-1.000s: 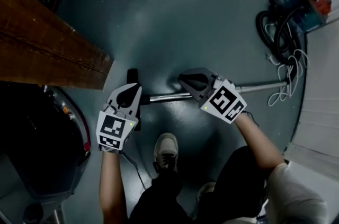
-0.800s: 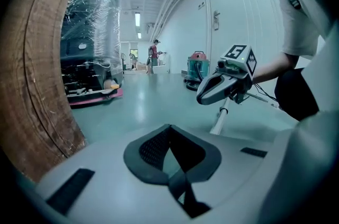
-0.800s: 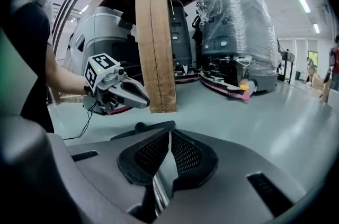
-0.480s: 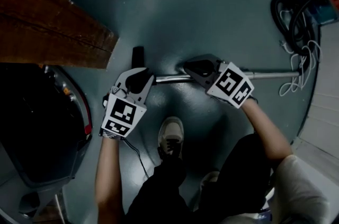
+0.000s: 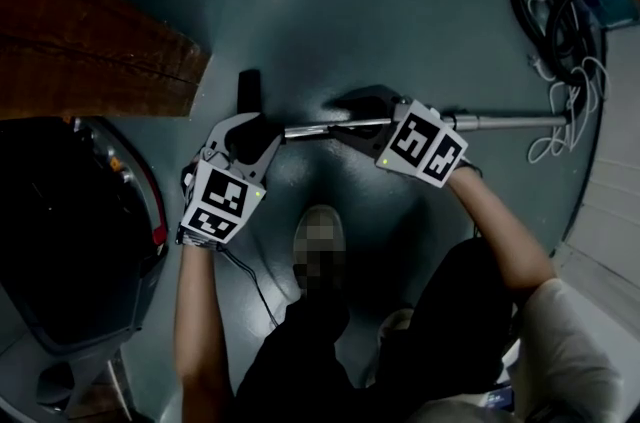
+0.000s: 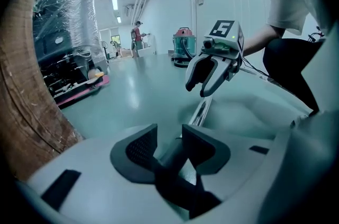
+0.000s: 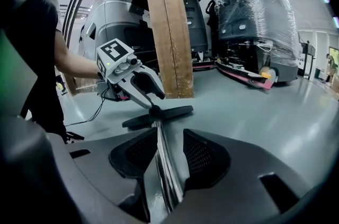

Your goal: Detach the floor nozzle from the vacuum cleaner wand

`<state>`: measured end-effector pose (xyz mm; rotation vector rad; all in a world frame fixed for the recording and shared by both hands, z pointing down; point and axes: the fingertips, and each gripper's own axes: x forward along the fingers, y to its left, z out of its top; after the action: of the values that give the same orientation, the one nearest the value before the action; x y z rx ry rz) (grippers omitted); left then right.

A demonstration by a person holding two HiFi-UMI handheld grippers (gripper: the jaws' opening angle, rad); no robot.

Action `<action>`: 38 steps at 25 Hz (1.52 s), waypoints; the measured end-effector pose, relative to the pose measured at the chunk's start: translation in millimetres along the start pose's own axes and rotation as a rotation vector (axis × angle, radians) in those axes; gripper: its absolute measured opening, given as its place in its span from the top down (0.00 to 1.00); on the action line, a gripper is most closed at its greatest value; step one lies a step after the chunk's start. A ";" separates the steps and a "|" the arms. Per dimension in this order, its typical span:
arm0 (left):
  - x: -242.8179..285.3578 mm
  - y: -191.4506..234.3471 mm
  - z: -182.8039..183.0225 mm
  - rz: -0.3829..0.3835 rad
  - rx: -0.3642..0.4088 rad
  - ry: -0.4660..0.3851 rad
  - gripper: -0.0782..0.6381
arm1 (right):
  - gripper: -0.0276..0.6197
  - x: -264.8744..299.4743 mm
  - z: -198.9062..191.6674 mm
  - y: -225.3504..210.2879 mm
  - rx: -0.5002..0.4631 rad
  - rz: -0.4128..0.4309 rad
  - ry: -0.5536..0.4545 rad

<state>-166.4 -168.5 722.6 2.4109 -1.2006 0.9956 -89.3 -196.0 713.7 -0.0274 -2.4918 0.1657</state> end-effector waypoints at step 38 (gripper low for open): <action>43.5 -20.9 -65.3 -0.198 0.347 0.358 0.59 | 0.66 36.4 -81.3 11.3 -0.205 0.064 0.321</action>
<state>-161.8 -148.2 801.1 2.3876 -0.6986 1.5910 -69.8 -173.5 798.4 -0.2032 -2.1786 -0.0651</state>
